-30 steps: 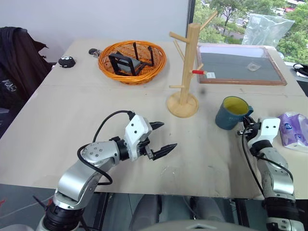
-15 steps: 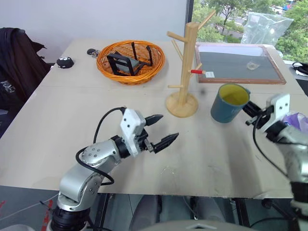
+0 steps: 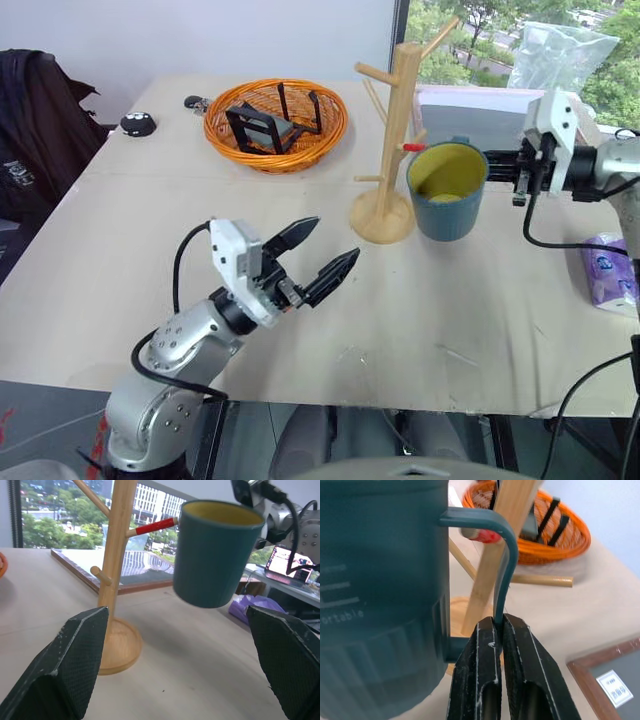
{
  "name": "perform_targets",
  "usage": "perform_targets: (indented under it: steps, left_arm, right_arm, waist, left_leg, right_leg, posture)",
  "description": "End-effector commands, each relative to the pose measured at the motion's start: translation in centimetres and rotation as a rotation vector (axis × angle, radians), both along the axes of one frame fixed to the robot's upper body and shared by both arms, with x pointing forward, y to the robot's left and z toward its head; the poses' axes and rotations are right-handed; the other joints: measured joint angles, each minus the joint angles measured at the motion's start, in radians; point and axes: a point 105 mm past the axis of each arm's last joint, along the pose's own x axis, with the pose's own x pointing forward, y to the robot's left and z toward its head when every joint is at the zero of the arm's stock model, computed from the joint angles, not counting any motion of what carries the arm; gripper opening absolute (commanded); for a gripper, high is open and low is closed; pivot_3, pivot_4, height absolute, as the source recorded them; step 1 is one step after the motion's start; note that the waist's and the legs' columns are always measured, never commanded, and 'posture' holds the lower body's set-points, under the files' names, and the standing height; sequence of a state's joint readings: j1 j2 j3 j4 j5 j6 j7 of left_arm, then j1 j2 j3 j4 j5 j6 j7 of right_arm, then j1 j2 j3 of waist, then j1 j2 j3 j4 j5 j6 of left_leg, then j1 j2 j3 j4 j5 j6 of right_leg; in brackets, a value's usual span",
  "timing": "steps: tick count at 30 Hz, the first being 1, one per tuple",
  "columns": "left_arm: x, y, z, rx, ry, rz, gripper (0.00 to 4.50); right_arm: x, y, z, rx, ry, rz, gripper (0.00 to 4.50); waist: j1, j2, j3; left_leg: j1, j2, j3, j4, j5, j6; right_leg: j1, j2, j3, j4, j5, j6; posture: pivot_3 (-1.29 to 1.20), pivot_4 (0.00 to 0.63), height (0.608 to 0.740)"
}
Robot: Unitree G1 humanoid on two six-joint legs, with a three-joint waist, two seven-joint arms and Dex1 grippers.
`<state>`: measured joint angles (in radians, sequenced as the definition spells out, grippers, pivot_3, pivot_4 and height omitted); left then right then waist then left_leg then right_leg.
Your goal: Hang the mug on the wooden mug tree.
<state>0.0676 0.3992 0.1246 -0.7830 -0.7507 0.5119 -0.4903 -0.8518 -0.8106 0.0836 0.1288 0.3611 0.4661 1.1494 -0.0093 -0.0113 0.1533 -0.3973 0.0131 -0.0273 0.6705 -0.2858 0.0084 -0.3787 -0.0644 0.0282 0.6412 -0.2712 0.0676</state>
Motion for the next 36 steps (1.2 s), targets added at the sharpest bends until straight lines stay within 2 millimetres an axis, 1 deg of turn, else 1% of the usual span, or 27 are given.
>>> perform_targets:
  steps: [1, 5, 10, 17, 20, 22, 25, 28, 29, 32, 36]
  left_arm:
    - [-1.2, 0.0, 1.4, 0.007, -0.097, -0.002, 4.5]
    - [-1.2, -0.1, 0.9, 0.024, -0.099, -0.005, 4.5]
    - [-0.8, 0.1, 0.8, 0.029, -0.108, -0.002, 4.5]
    - [-0.4, 0.2, 0.8, 0.033, -0.113, -0.004, 4.5]
    - [-0.2, 0.3, 1.0, 0.015, -0.117, 0.004, 4.5]
    - [-0.1, 0.5, 1.1, -0.002, -0.119, 0.014, 4.5]
    - [-0.1, 0.4, 1.2, -0.006, -0.12, 0.009, 4.5]
    - [-0.2, 0.3, 1.1, -0.011, -0.119, 0.008, 4.5]
    - [-0.2, 0.2, 1.1, -0.012, -0.118, 0.008, 4.5]
    - [-0.2, 0.2, 0.9, -0.005, -0.111, 0.012, 4.5]
    - [0.4, 0.7, 0.0, 0.037, -0.072, 0.069, 4.5]
  right_arm:
    - [0.3, 1.1, 1.4, -0.004, -0.043, -0.04, 0.05]
    - [0.4, 2.4, 1.8, 0.01, -0.037, -0.033, 0.05]
    - [0.5, 3.4, 2.9, 0.025, -0.078, -0.034, 0.05]
    - [0.3, 3.7, 3.9, 0.01, -0.096, -0.055, 0.05]
    - [0.1, 3.9, 4.2, -0.01, -0.086, -0.067, 0.8]
    - [0.0, 4.0, 4.3, -0.016, -0.076, -0.07, 1.68]
    - [-0.1, 4.0, 4.4, -0.023, -0.075, -0.072, 2.72]
    - [0.0, 3.7, 4.8, -0.014, -0.084, -0.085, 4.12]
    - [0.0, 3.5, 5.0, -0.007, -0.087, -0.091, 4.43]
    - [-0.3, 2.3, 5.8, 0.024, -0.089, -0.106, 4.43]
    - [-1.4, -0.2, 6.0, 0.106, -0.024, -0.134, 4.43]
  waist:
    - [0.0, 0.0, 0.0]
    - [-0.002, 0.0, 0.0]
    - [-0.001, 0.0, 0.0]
    - [-0.002, 0.0, 0.0]
    - [-0.002, 0.0, 0.0]
    - [-0.003, 0.0, 0.0]
    - [-0.003, 0.0, 0.0]
    - [-0.003, 0.0, 0.0]
    - [-0.003, 0.0, 0.0]
    - [-0.001, 0.0, 0.0]
    - [0.001, 0.0, 0.0]
  left_leg:
    - [0.0, 0.0, 0.0, 0.0, 0.0, 0.0]
    - [0.0, -0.001, 0.001, 0.0, 0.0, 0.0]
    - [0.0, -0.001, 0.0, 0.0, 0.0, 0.0]
    - [0.0, -0.001, 0.0, 0.0, 0.0, 0.0]
    - [0.0, -0.001, 0.0, 0.0, 0.0, 0.0]
    - [0.0, -0.001, -0.001, 0.0, 0.0, 0.001]
    - [0.0, -0.001, 0.0, 0.0, -0.001, 0.001]
    - [0.0, -0.001, 0.0, 0.0, -0.001, 0.001]
    - [0.0, -0.001, 0.0, 0.0, -0.001, 0.001]
    - [0.0, -0.001, 0.0, 0.0, -0.001, 0.001]
    - [-0.001, -0.001, -0.001, 0.0, -0.001, 0.002]
  right_leg:
    - [0.0, 0.0, 0.0, 0.0, 0.0, 0.0]
    - [0.0, 0.0, 0.0, 0.0, 0.0, 0.0]
    - [0.0, 0.0, 0.0, 0.0, 0.0, 0.0]
    - [0.0, 0.0, 0.0, 0.0, 0.0, 0.0]
    - [0.0, 0.0, 0.0, 0.0, 0.0, 0.0]
    - [0.0, 0.0, -0.001, 0.0, 0.0, 0.0]
    - [0.0, 0.0, -0.001, 0.0, 0.0, 0.0]
    - [0.0, 0.0, -0.001, 0.0, 0.0, 0.0]
    - [0.0, 0.0, -0.001, 0.0, 0.0, 0.0]
    - [0.0, 0.0, -0.001, 0.0, 0.0, 0.0]
    - [0.0, 0.0, -0.001, 0.0, 0.0, 0.0]
  posture:
    - [0.0, 0.15, 0.737]
    - [0.0, 0.15, 0.737]
    - [0.0, 0.15, 0.737]
    - [0.0, 0.15, 0.737]
    - [0.0, 0.15, 0.737]
    - [0.0, 0.15, 0.737]
    - [0.0, 0.15, 0.737]
    - [0.0, 0.15, 0.737]
    - [0.0, 0.15, 0.737]
    - [0.0, 0.15, 0.737]
    - [0.0, 0.15, 0.737]
